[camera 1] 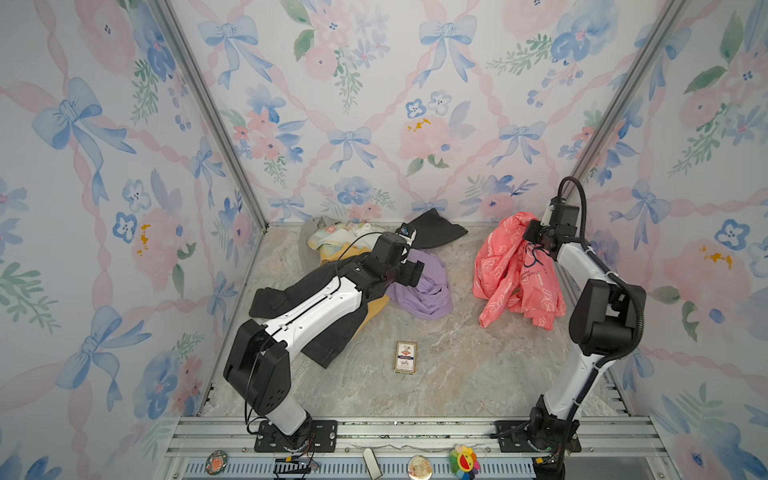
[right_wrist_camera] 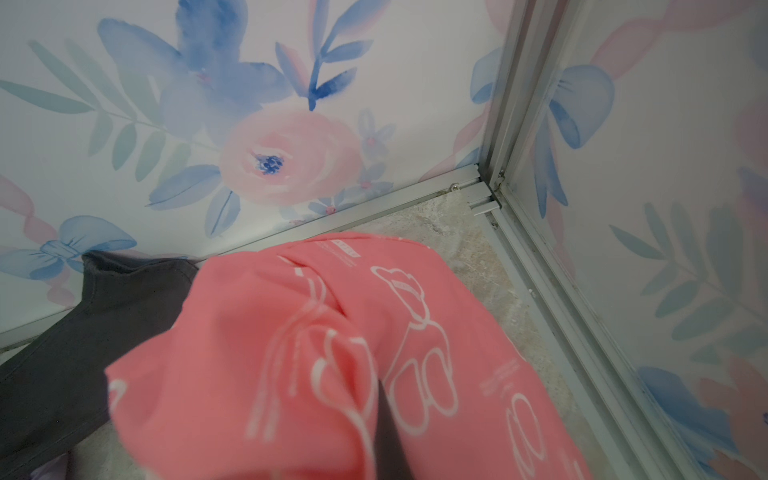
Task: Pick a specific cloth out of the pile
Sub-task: 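Lower the pink garment onto the clear floor with the right gripper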
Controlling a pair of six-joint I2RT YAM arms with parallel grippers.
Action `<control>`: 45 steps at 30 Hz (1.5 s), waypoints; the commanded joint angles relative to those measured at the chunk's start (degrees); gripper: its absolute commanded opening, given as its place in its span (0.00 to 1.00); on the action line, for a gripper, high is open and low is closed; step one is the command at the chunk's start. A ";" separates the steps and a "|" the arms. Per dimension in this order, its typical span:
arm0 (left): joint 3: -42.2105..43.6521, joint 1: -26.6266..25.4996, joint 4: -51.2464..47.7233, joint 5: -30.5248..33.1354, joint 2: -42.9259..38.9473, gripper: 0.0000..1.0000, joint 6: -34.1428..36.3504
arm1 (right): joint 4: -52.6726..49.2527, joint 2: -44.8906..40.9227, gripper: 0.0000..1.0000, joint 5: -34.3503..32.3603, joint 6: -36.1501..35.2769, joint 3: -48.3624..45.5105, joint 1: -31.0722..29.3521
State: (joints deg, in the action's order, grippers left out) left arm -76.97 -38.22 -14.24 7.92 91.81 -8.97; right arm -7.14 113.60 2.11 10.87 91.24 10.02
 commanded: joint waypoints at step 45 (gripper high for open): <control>5.00 6.14 7.27 3.11 -4.37 0.98 -2.27 | 0.90 -23.05 0.97 -11.27 -6.61 -1.11 -8.77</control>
State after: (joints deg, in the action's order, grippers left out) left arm -73.73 -33.30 -10.48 10.04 91.74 -10.72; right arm -9.50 95.33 -8.32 5.67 95.18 3.05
